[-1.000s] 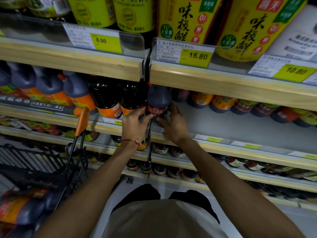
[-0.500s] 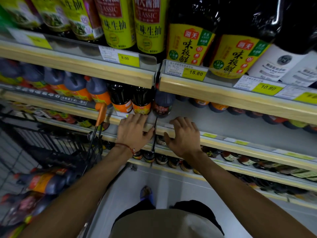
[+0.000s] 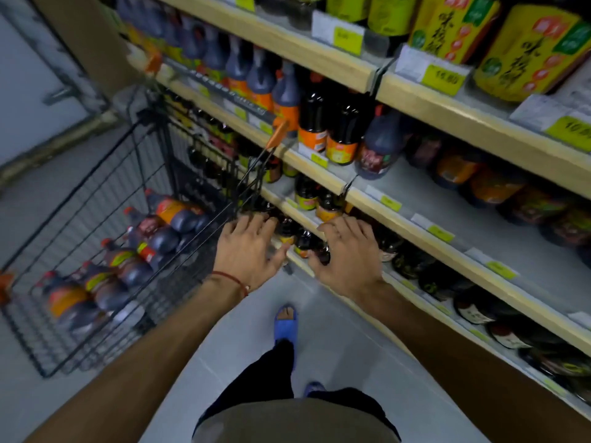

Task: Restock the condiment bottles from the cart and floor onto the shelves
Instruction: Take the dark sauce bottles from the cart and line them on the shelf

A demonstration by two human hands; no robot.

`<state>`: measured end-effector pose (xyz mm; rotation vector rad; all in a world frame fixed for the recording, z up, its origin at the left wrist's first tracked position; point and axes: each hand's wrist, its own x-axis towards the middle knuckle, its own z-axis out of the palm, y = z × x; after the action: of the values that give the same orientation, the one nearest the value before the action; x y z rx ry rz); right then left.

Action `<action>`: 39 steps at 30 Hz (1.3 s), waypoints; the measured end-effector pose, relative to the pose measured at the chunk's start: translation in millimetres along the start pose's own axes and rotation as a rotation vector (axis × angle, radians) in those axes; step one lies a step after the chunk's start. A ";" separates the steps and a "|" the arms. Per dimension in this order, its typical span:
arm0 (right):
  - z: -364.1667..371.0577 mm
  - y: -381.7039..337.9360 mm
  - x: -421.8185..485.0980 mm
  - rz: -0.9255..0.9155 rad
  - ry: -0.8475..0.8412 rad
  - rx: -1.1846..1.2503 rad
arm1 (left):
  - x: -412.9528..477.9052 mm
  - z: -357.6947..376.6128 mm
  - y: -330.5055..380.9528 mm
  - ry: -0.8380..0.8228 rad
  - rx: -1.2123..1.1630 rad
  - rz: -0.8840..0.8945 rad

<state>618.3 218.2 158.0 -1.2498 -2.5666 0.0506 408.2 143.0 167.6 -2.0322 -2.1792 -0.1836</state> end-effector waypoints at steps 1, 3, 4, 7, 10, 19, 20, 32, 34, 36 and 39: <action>0.7 -9.7 -6.1 -0.038 0.000 0.020 | -19.9 -4.1 -2.3 -0.010 0.012 -0.032; 1.1 -31.0 -16.6 -0.101 0.001 0.069 | -56.5 -12.0 -8.8 -0.031 0.043 -0.104; 1.2 -42.1 -20.3 -0.134 -0.002 0.089 | -72.9 -16.0 -13.1 -0.036 0.051 -0.148; 2.6 -75.9 -26.0 -0.212 -0.040 0.126 | -116.1 -27.6 -26.4 -0.040 0.065 -0.263; 5.2 -110.3 -25.1 -0.264 -0.090 0.163 | -151.1 -35.5 -41.6 -0.051 0.085 -0.365; 23.5 -215.1 6.4 -0.340 -0.121 0.251 | -212.9 -35.8 -111.3 -0.094 0.074 -0.579; 27.8 -226.8 11.8 -0.334 -0.130 0.257 | -216.3 -33.7 -123.1 -0.105 0.064 -0.593; 82.2 -324.9 84.9 -0.218 -0.221 0.340 | -208.9 -12.9 -256.8 -0.124 -0.070 -0.640; 86.7 -329.2 101.5 -0.135 -0.245 0.374 | -199.6 -6.1 -272.6 -0.150 -0.101 -0.646; 93.5 -330.8 120.3 -0.072 -0.259 0.395 | -186.5 2.6 -287.2 -0.175 -0.132 -0.650; 110.4 -329.6 151.2 -0.045 -0.296 0.399 | -160.3 19.1 -306.6 -0.199 -0.165 -0.652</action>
<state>247.9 140.1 139.3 -1.0958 -2.6382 0.7511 112.5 -32.0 122.5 -1.3741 -2.9740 -0.2473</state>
